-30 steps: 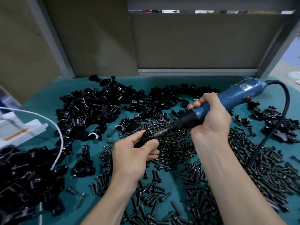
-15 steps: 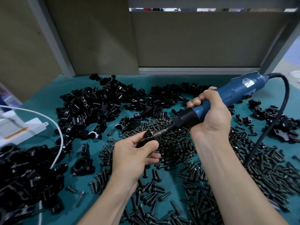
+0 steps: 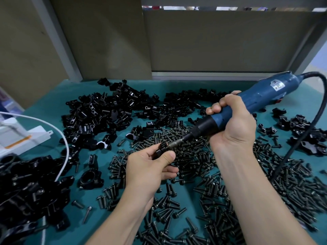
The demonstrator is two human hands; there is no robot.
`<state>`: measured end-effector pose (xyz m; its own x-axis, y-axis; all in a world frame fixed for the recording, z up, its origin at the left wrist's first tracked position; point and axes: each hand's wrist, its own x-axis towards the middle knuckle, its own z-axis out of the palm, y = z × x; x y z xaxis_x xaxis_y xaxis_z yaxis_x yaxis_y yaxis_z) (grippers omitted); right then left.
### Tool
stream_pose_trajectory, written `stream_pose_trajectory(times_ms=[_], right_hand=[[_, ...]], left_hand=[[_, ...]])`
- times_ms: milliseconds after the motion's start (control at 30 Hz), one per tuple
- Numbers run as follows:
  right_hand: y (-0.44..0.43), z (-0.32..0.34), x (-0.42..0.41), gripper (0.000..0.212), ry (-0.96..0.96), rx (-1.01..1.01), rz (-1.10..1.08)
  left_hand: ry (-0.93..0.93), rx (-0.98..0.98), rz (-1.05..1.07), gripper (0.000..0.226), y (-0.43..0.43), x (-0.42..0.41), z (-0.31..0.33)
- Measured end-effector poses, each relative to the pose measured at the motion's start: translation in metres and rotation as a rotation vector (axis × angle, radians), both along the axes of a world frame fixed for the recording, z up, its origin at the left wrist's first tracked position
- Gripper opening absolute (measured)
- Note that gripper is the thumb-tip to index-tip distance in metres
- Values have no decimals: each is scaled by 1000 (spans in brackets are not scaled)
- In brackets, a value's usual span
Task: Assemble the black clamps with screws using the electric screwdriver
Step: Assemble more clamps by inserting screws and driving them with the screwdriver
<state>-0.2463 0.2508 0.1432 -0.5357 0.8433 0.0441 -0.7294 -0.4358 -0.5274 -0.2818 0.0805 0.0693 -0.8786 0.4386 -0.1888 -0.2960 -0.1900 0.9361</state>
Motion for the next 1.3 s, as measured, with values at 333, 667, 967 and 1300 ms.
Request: stream_pose_trajectory(times_ms=[333,667,967,1300], right_hand=[[2,2,6,26,12,-67,87],[31,1,29,22,-15,-281,172],[10,-26,32,28,-854,-24,240],[-20,-30,32,26,-1618,1171,-265]], left_hand=[[57,-58,5,63,-2,-2,3],[-145,-46,-103,69,-17,-15,20],[387,-353,8,36,-12,-3,12],[559,-318,82,37,-16,4,19]])
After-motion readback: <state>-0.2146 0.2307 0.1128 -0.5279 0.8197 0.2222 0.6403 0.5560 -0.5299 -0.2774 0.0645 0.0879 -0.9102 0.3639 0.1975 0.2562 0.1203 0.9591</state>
